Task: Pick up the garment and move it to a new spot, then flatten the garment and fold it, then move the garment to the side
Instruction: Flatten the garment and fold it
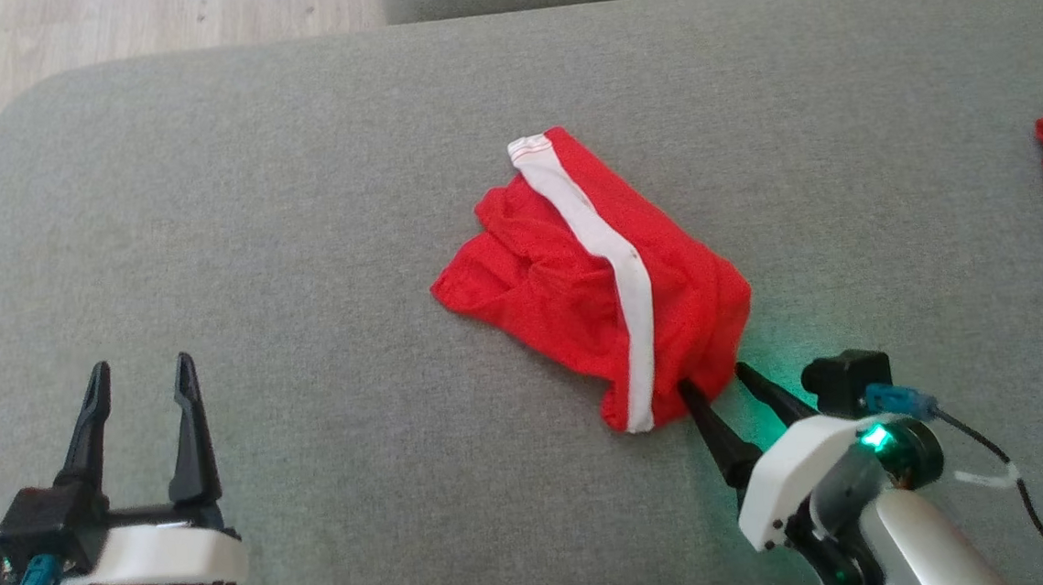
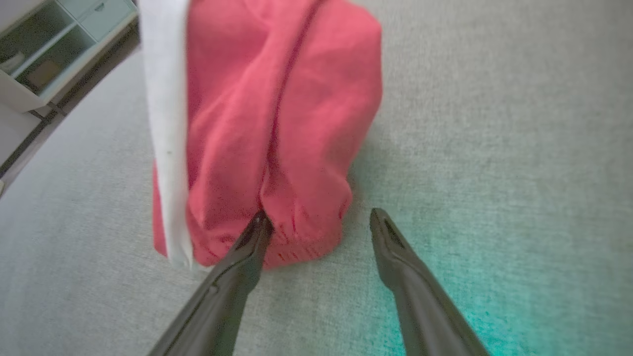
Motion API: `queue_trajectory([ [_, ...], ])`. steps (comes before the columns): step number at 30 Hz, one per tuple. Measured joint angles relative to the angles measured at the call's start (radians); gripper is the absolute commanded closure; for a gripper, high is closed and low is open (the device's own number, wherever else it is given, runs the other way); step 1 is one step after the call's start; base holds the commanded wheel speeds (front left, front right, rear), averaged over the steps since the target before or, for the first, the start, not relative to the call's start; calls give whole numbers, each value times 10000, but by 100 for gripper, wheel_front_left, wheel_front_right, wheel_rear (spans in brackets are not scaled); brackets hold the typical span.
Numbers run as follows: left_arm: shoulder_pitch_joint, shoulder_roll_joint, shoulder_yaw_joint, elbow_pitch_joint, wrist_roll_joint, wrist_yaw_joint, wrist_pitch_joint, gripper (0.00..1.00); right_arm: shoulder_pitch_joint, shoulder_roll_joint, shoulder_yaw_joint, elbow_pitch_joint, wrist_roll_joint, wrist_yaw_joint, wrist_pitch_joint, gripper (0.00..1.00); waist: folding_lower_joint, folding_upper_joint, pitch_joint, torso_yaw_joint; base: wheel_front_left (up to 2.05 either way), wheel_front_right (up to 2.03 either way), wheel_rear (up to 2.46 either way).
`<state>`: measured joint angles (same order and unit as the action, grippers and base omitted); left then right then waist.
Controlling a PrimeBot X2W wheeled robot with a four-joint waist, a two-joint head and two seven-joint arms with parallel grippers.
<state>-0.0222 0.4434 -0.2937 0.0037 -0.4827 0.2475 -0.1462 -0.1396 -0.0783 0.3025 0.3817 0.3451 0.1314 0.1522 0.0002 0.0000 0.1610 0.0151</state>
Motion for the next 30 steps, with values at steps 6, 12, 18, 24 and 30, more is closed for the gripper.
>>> queue_trajectory([
  [6,-192,-155,-33,176,-6,-4,-150,0,-752,31,238,1064,364,0,-134,13,-1,0,113,116,0,0,0],
  [12,-341,-186,-69,336,-4,-4,-282,0,-1165,-539,771,1360,585,0,-334,100,-1,0,127,89,0,0,0],
  [18,-367,-249,-117,552,-4,-4,-401,0,-1486,-2197,602,1152,151,0,-481,100,-1,0,176,2,0,0,0],
  [24,-576,-288,-217,681,-4,0,-405,0,-2858,-3024,587,1616,-180,0,-1152,63,-1,0,241,-69,0,0,0],
  [30,-639,-405,-284,817,-4,4,-416,0,-3249,-2809,332,2215,-115,0,-2071,0,-1,0,217,-126,0,0,0],
])
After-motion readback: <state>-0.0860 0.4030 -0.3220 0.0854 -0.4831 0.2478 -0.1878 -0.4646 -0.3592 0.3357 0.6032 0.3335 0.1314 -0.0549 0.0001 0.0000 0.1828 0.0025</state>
